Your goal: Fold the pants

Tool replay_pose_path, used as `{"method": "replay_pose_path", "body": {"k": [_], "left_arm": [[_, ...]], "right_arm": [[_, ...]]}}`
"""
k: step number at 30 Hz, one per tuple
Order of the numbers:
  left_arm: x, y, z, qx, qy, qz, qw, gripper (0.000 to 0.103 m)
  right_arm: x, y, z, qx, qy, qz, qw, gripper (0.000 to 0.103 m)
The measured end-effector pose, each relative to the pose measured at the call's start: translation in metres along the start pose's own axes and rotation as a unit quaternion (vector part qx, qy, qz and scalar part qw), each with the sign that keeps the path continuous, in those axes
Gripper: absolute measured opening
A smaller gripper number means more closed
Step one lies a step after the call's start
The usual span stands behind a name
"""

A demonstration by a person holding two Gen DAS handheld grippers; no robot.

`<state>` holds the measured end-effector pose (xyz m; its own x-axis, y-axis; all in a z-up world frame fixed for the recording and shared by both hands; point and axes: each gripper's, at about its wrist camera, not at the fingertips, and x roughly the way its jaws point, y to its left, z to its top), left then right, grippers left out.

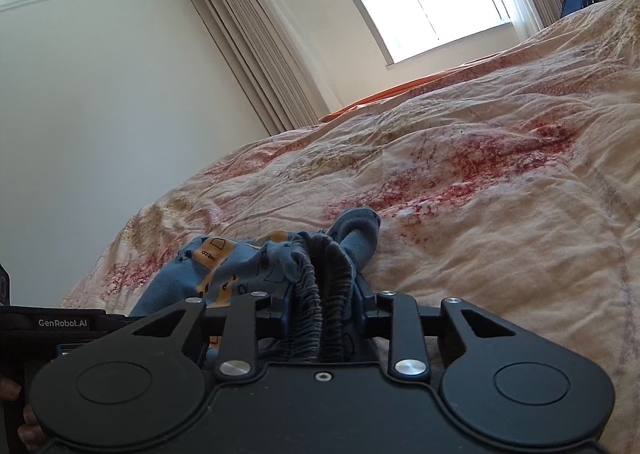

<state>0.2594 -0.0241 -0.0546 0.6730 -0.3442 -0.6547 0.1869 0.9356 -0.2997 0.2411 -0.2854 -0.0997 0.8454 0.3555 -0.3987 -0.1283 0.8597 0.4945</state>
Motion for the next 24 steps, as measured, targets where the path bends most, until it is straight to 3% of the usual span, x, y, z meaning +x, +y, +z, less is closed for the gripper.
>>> {"method": "replay_pose_path", "body": {"k": [8,14,19,24], "left_arm": [[-0.006,-0.008,0.01,0.02,-0.012,0.0,0.9997,0.02],[0.0,-0.009,0.036,0.033,-0.036,-0.007,0.9988,0.019],[0.023,-0.006,0.078,0.037,-0.08,-0.007,0.9961,0.019],[0.063,0.006,0.099,0.01,-0.07,-0.014,0.9974,0.019]], "right_arm": [[-0.009,0.013,0.006,-0.019,-0.02,0.003,1.0,0.023],[-0.003,0.022,0.021,-0.03,-0.037,0.009,0.999,0.022],[0.027,0.029,0.058,-0.038,-0.074,0.02,0.996,0.022],[0.071,0.02,0.092,-0.019,-0.091,0.017,0.995,0.022]]}}
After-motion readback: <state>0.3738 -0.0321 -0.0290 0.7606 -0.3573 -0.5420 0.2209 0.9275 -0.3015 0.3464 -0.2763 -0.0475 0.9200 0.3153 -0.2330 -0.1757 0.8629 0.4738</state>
